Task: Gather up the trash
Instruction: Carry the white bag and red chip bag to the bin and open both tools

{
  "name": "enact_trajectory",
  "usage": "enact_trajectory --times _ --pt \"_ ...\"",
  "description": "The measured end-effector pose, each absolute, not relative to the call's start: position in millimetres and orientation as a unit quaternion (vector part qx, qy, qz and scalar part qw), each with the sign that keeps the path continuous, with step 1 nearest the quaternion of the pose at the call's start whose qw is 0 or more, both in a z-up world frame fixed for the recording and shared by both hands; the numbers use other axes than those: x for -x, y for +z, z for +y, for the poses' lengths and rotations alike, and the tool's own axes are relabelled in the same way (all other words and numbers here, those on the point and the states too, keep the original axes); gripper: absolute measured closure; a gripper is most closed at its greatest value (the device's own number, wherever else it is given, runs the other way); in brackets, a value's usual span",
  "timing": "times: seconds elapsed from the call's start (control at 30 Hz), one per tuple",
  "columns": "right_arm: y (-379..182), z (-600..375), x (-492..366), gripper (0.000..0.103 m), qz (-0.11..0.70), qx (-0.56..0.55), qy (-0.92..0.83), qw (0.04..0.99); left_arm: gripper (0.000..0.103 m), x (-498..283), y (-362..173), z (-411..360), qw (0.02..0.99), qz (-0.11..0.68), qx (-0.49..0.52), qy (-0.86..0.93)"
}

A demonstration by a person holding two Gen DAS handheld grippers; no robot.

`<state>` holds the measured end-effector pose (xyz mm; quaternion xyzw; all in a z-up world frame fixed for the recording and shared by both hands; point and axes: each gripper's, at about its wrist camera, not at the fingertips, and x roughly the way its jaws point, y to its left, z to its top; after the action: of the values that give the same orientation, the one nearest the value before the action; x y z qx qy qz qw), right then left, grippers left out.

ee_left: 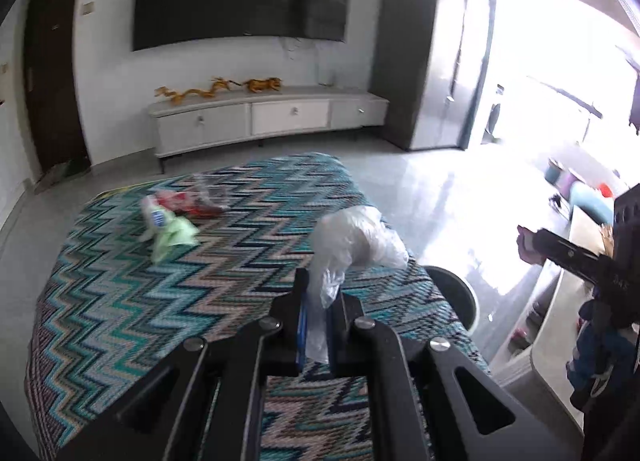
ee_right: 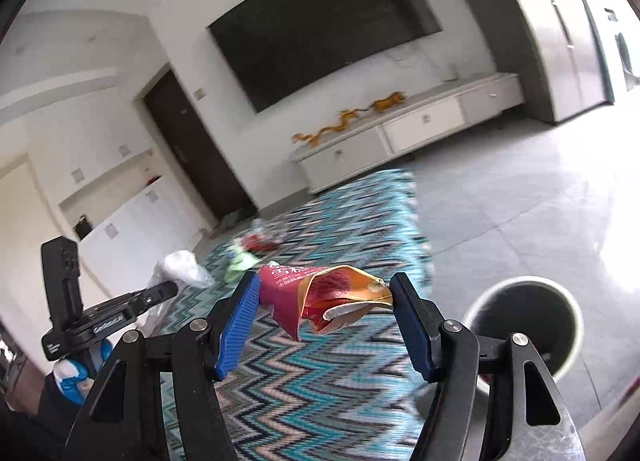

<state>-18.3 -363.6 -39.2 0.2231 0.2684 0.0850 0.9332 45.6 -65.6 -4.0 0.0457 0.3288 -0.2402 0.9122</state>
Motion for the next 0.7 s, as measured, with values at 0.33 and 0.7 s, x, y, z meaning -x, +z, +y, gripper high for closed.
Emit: enact_trajectory --times 0.33,0.7 --pt "-76.8 -449.8 2.7 0.037 0.310 -0.240 -0.040 0.919 0.096 -76.9 -29.8 -205.0 0.869 0.357 -0.118 -0.322" --pt "-140.2 -512.4 -47.0 0.035 0.372 -0.253 -0.120 0.885 0.095 -126.7 -98.5 -326.9 0.828 0.420 -0.158 -0.337"
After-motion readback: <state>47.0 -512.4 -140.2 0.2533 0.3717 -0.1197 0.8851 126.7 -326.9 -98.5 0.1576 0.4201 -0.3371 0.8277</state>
